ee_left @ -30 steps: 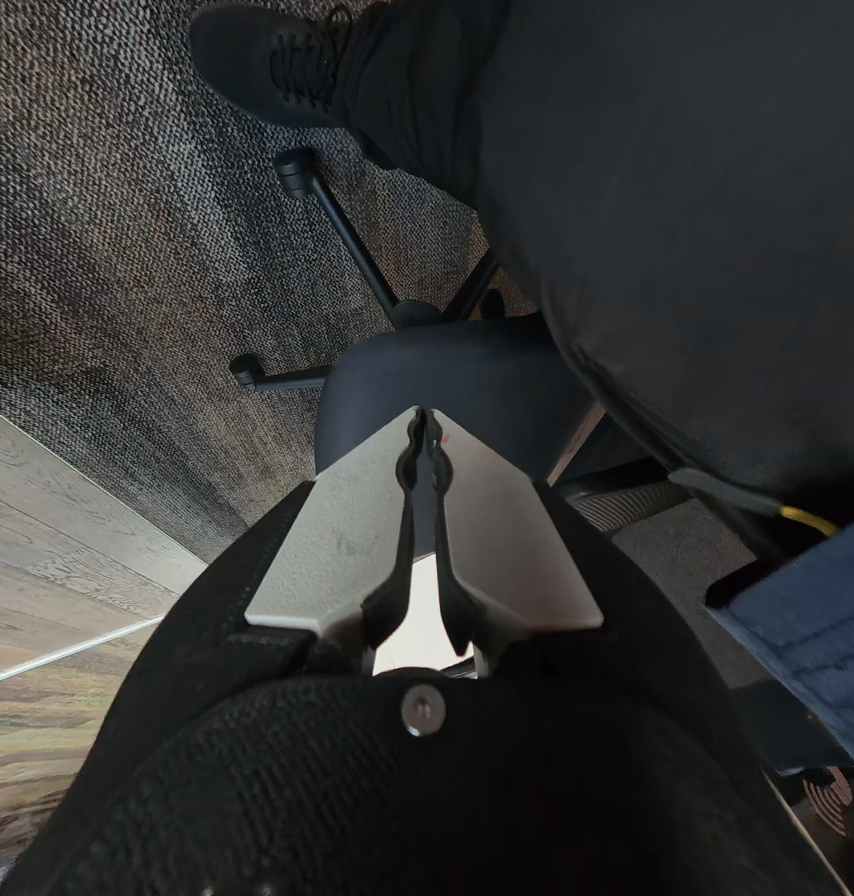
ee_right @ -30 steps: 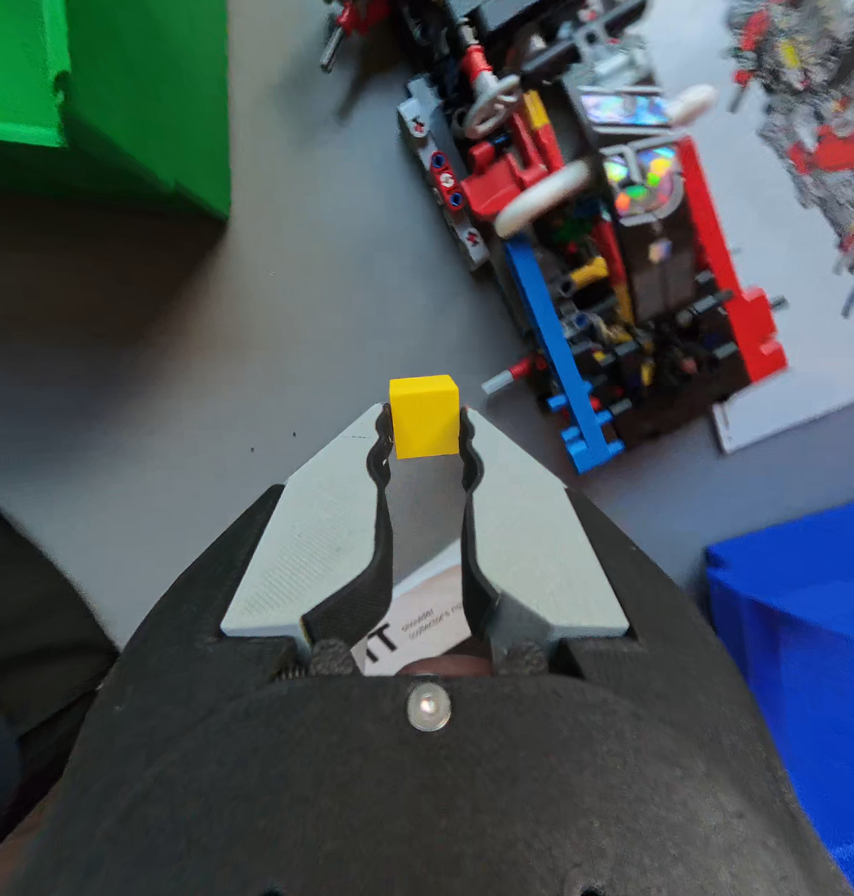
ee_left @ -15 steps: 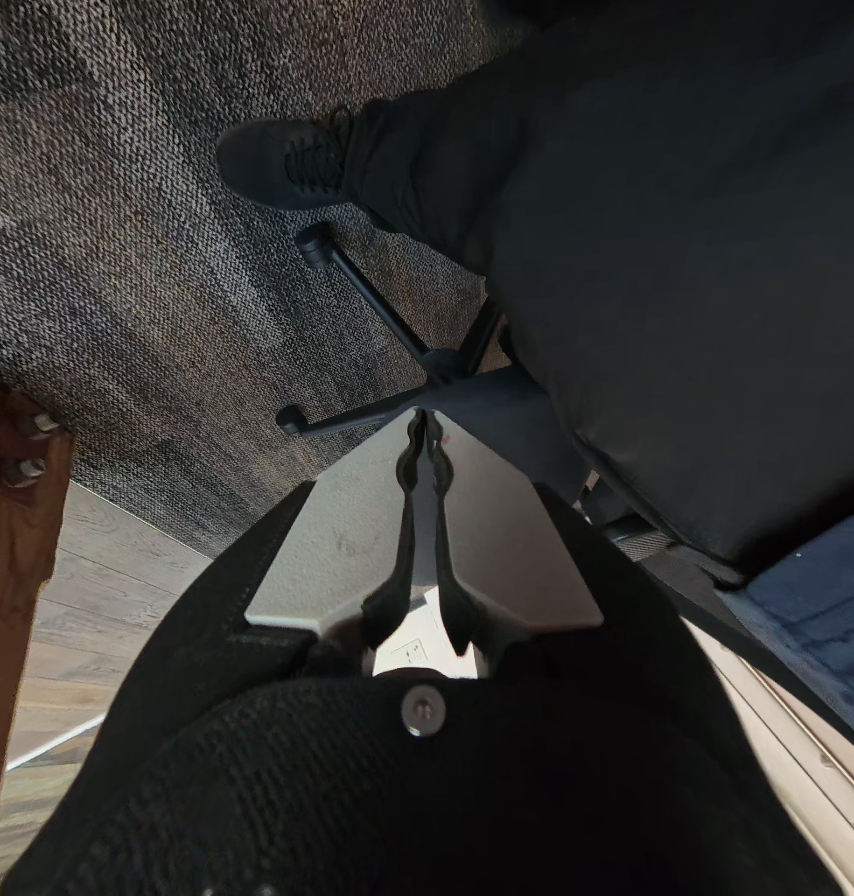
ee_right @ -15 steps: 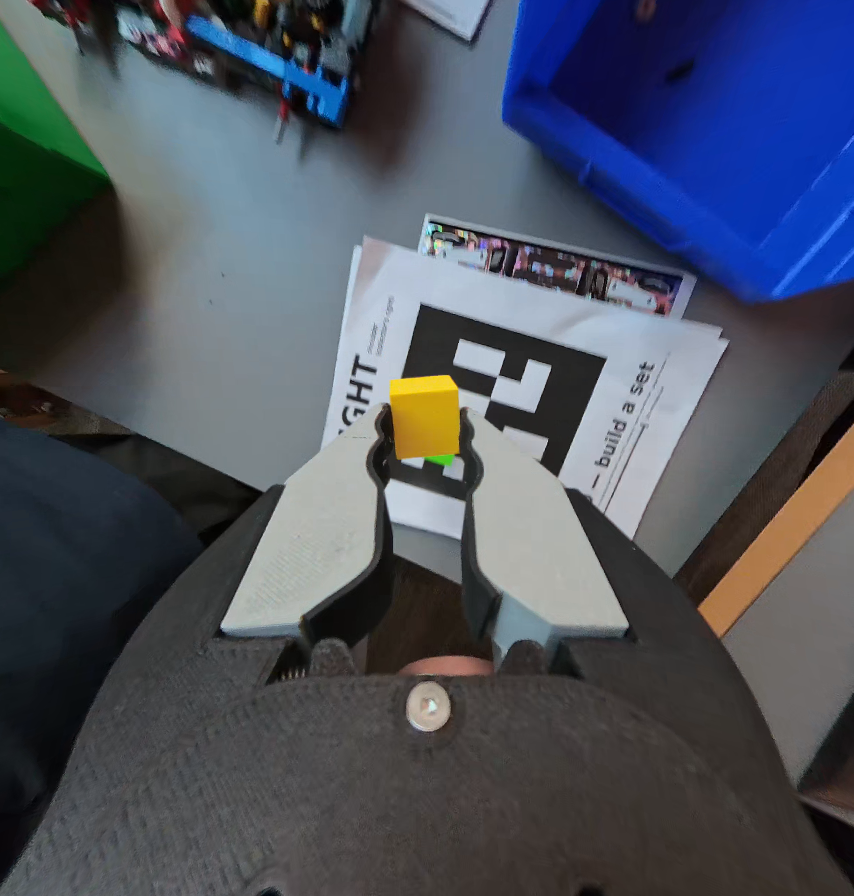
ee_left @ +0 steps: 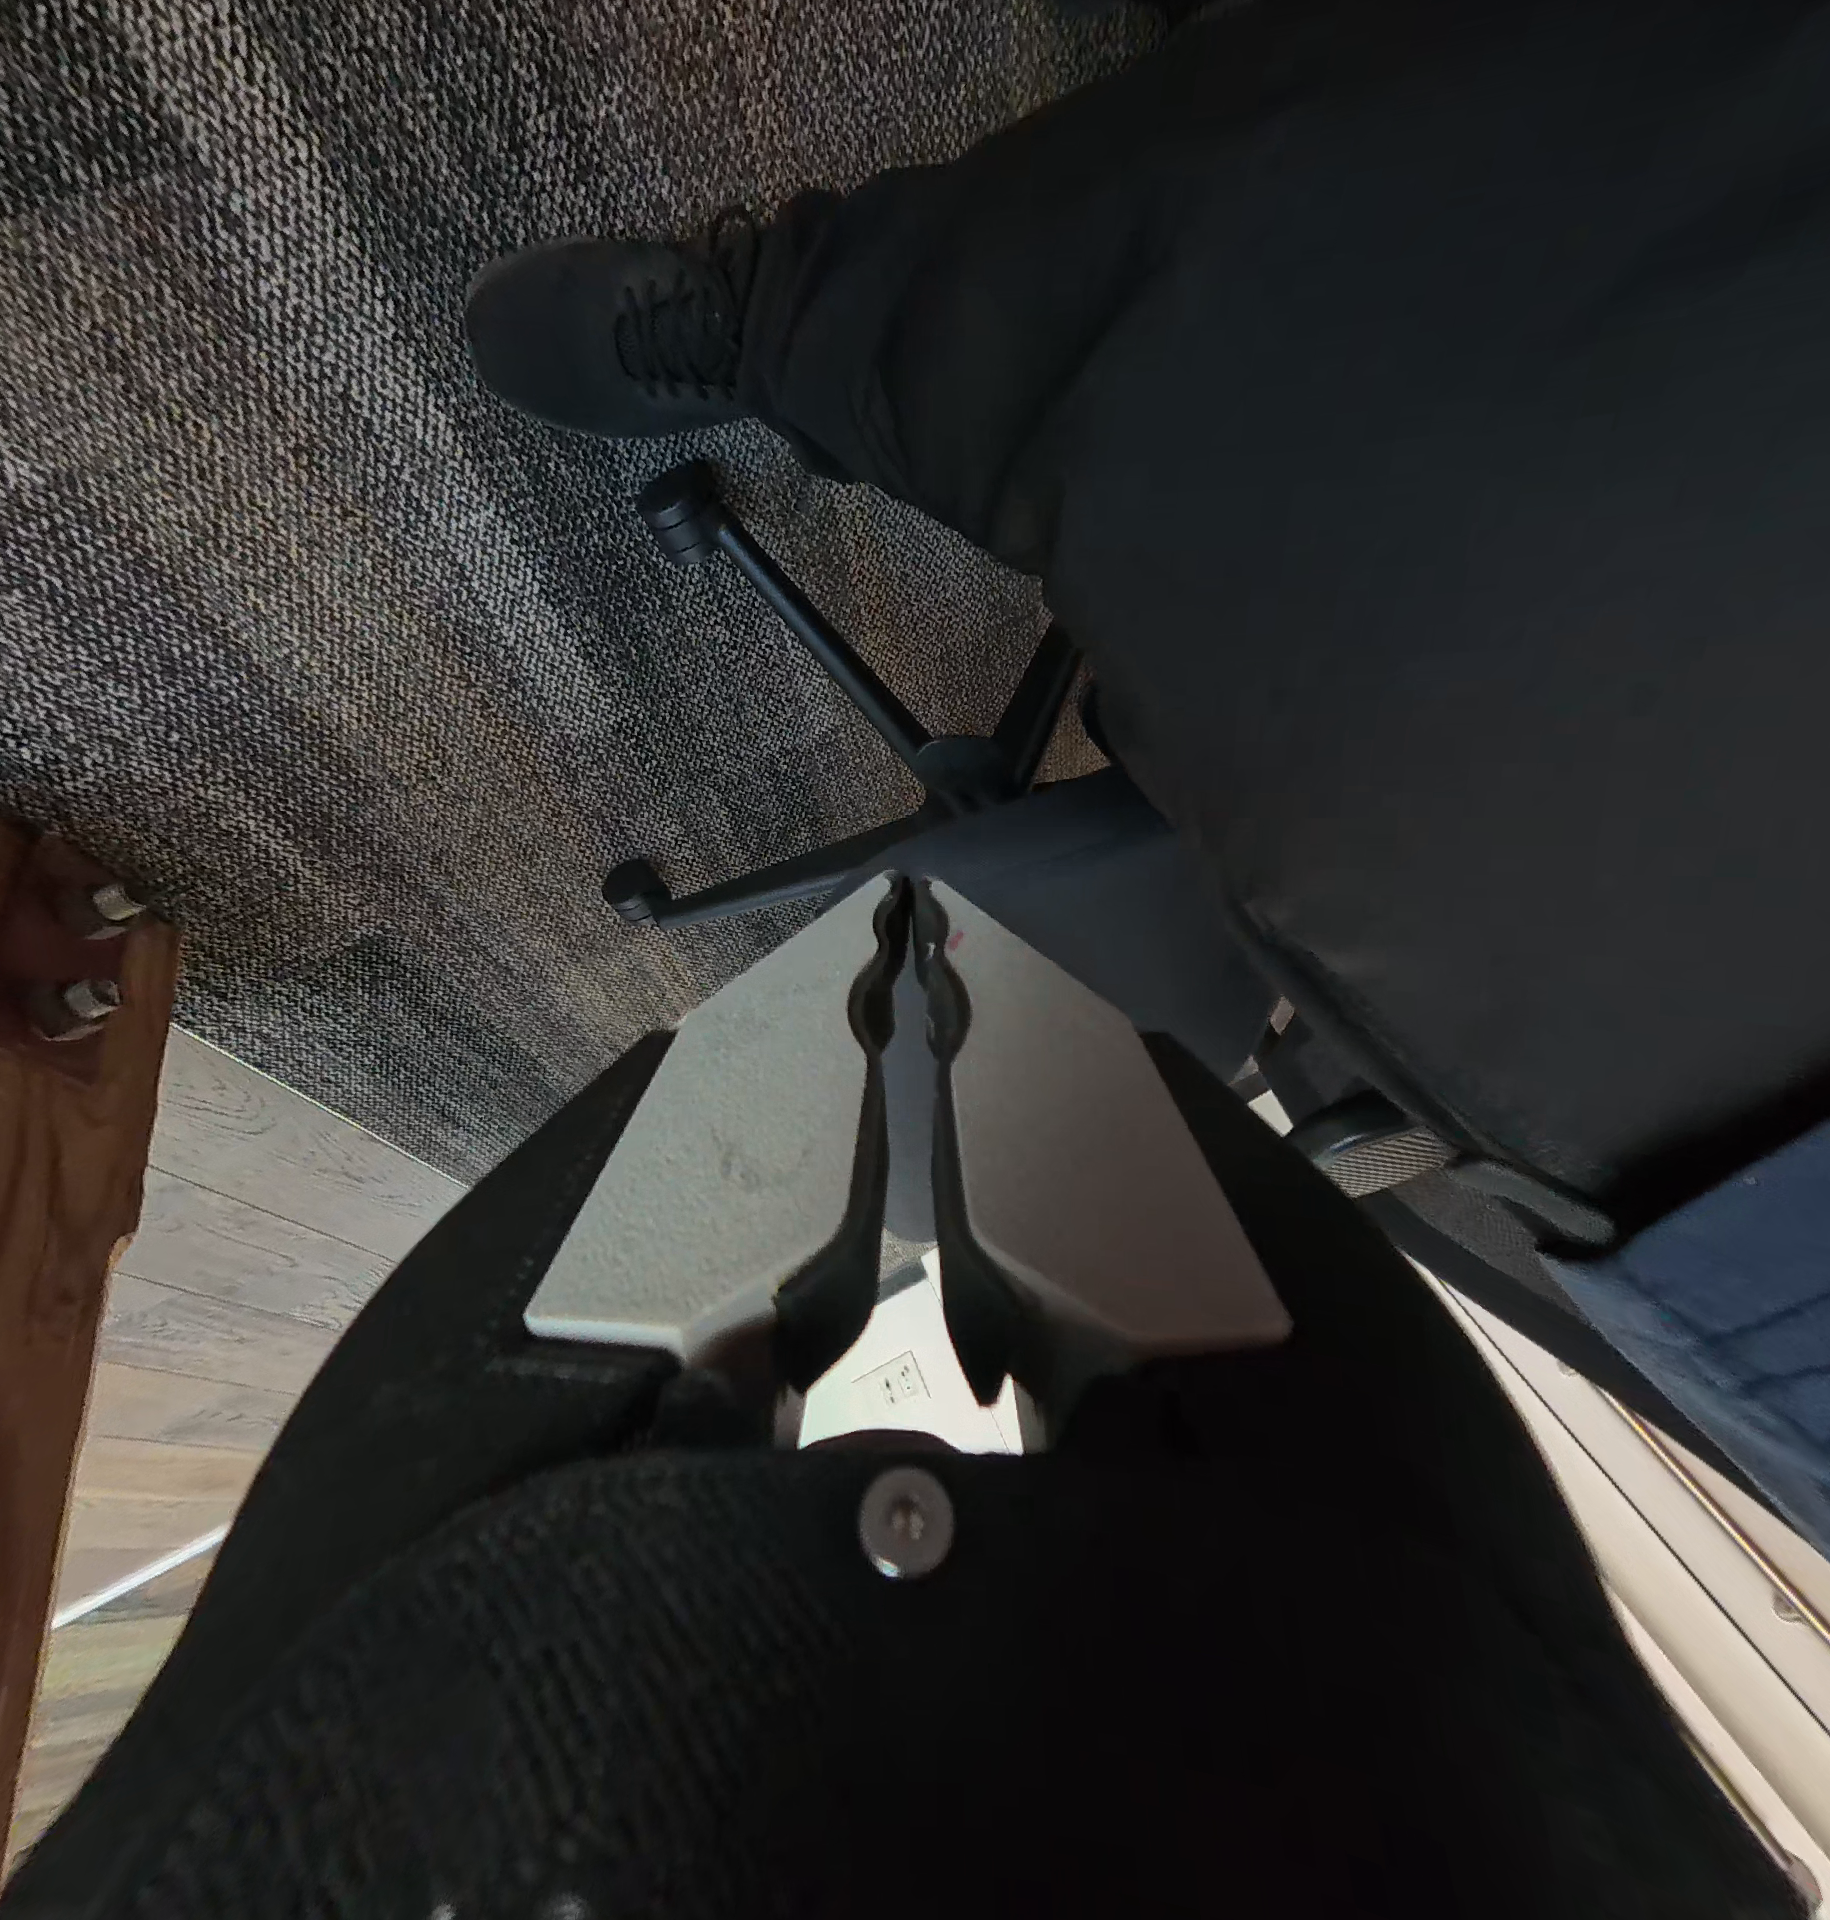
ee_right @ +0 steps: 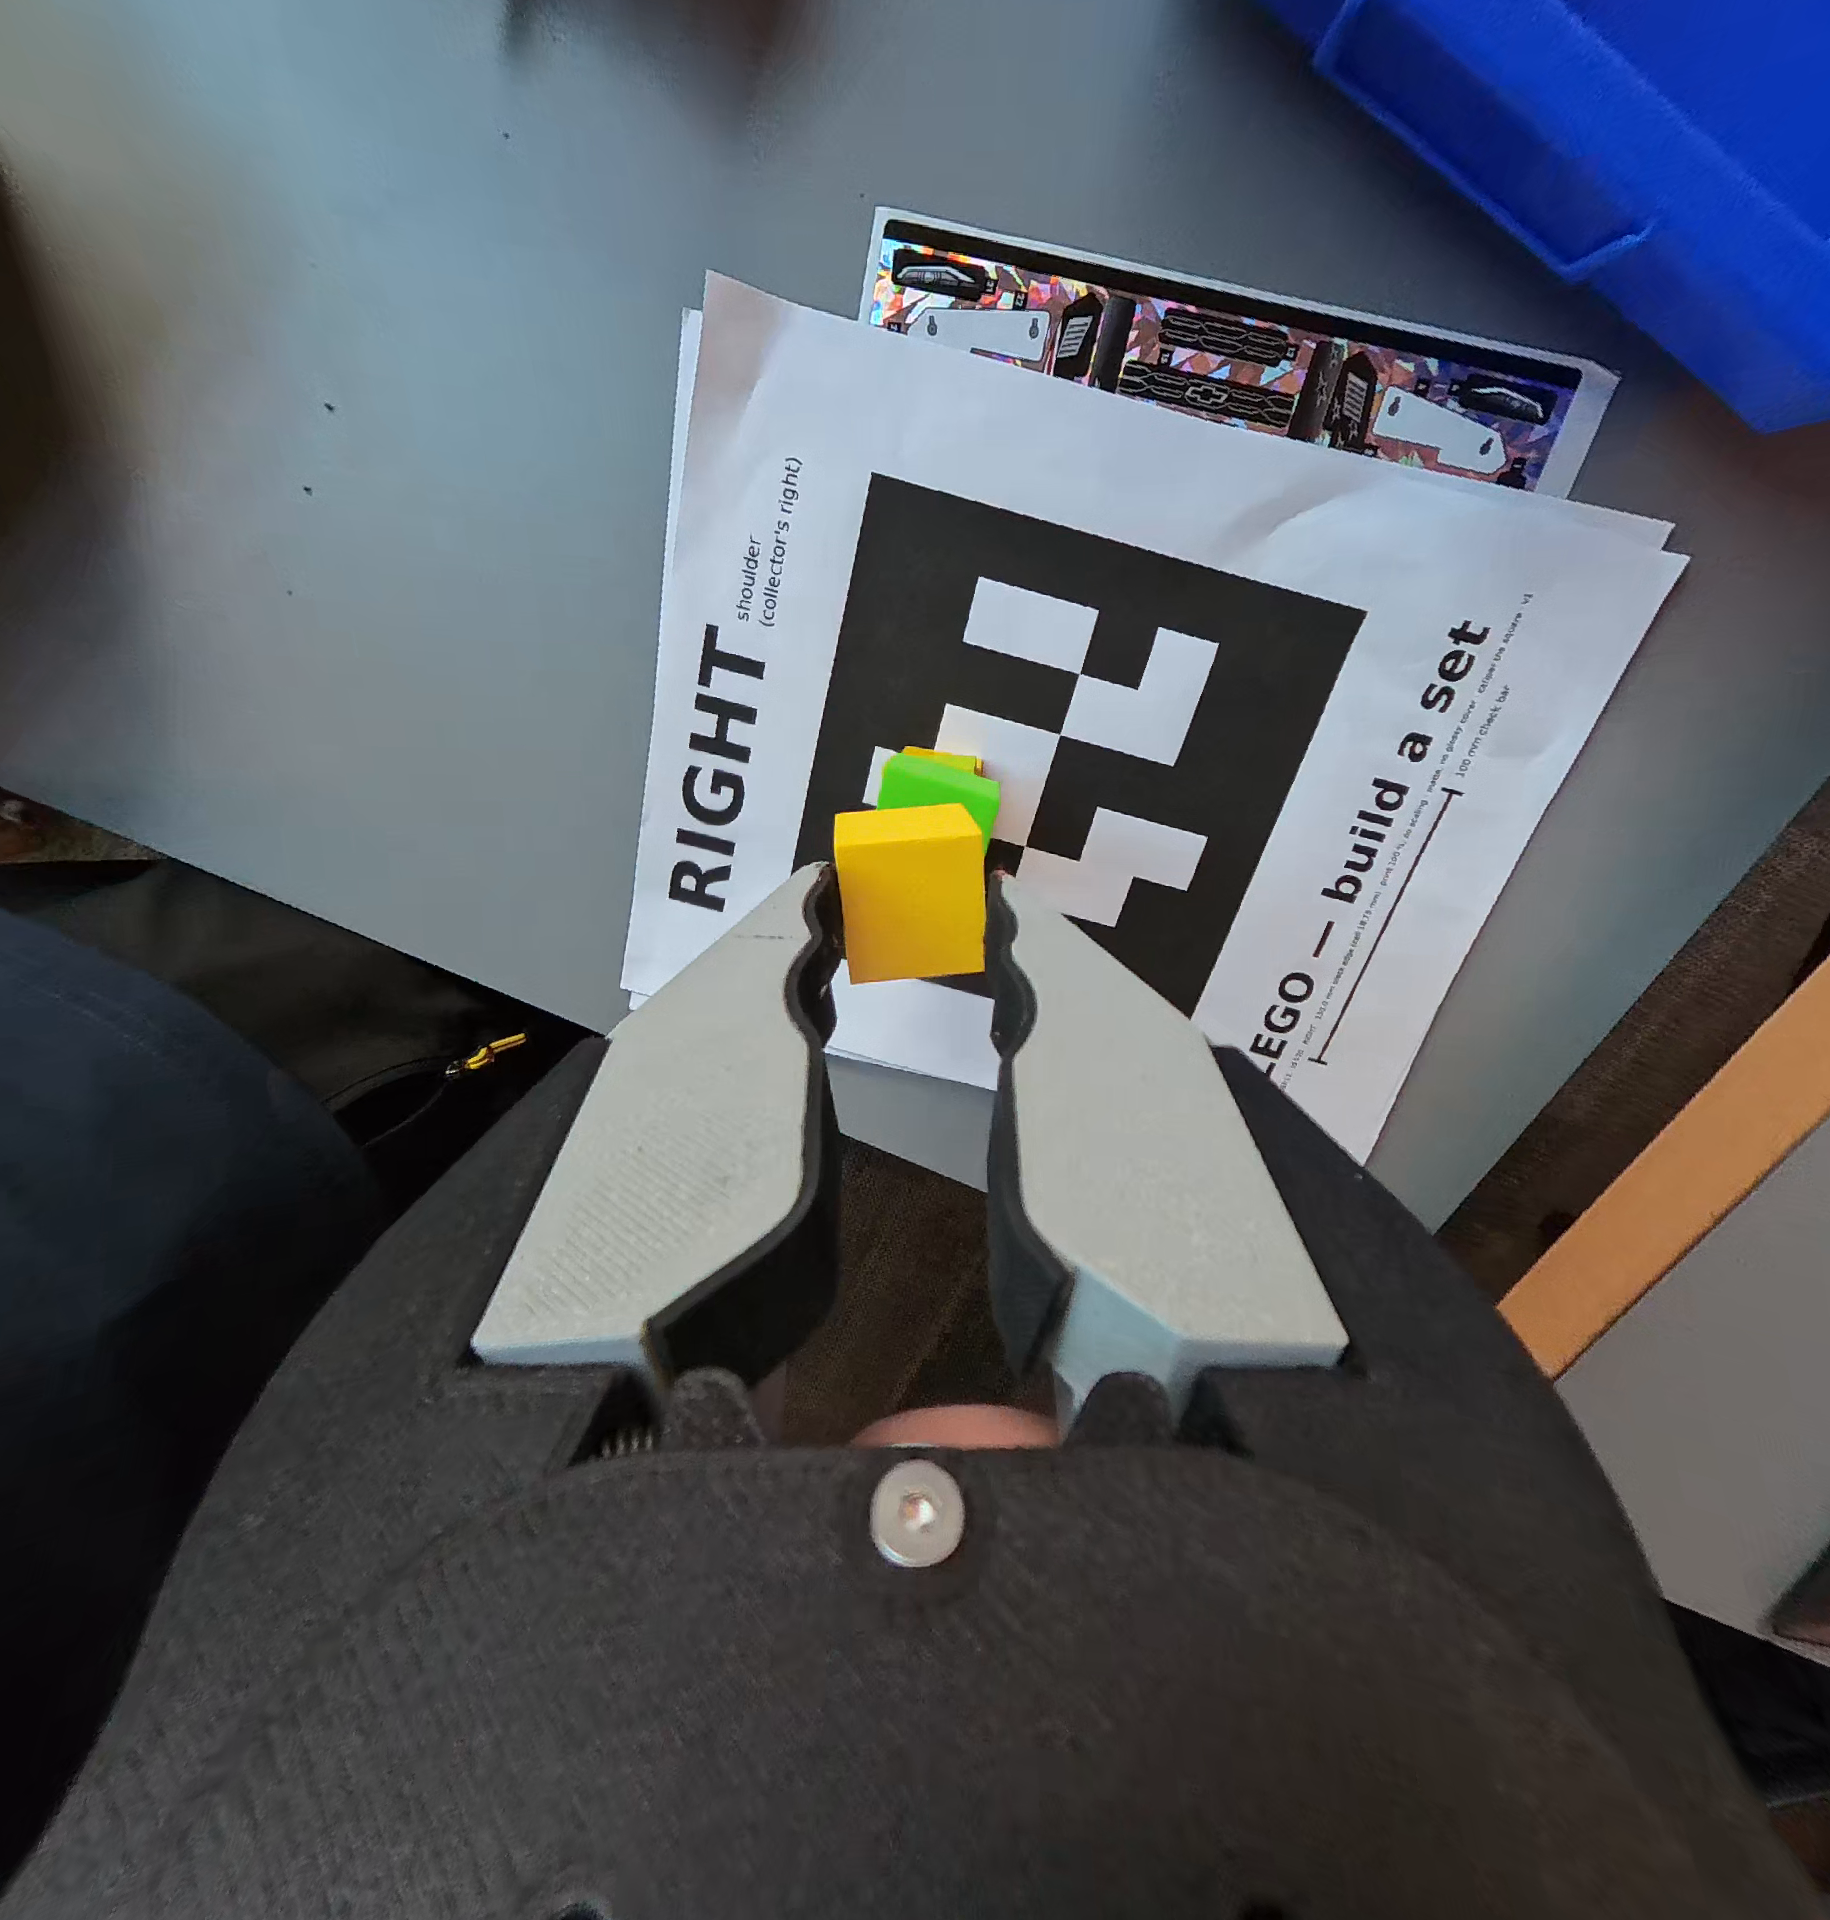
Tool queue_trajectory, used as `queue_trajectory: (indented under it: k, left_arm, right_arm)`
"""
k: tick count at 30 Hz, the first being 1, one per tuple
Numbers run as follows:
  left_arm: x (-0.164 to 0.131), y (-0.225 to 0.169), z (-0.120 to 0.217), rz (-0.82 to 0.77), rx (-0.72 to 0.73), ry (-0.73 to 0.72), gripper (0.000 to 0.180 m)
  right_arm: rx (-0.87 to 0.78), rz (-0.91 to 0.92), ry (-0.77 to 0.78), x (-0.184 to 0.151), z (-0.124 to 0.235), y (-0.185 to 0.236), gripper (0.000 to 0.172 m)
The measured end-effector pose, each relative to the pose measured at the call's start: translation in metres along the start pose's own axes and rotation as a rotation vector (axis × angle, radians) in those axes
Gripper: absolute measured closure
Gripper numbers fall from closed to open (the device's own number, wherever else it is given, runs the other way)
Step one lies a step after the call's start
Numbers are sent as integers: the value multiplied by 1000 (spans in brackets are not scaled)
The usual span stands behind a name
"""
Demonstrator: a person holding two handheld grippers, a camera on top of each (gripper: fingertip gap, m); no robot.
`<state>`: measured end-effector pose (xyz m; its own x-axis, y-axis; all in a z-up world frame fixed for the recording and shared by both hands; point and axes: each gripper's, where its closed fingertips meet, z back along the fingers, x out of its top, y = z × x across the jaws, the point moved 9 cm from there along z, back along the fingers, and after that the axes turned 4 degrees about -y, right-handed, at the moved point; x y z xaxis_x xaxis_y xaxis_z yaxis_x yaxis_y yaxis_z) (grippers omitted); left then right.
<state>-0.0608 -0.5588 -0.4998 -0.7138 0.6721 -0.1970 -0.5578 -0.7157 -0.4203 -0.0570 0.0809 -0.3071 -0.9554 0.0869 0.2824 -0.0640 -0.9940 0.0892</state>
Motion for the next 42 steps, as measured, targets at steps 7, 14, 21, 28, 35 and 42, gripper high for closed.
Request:
queue_trajectory:
  k: [7,14,21,28,35,42]
  left_arm:
    - [-8,-5,-5,17,-7,2,180]
    - [-10,-9,-6,29,-10,-4,180]
    - [-12,-10,-7,33,-13,-5,180]
    - [-9,-11,-6,28,-13,-8,180]
    - [-9,-10,-6,25,-16,-6,180]
    - [-9,-10,-7,33,-21,-6,180]
  right_arm:
    - [-16,36,20,1,-8,2,147]
    - [-20,40,27,3,-10,0,147]
    - [-29,51,39,2,-14,-1,146]
    - [-4,36,36,0,-11,2,141]
    - [161,-73,-123,8,17,-5,141]
    - [242,-243,-264,3,34,-44,149]
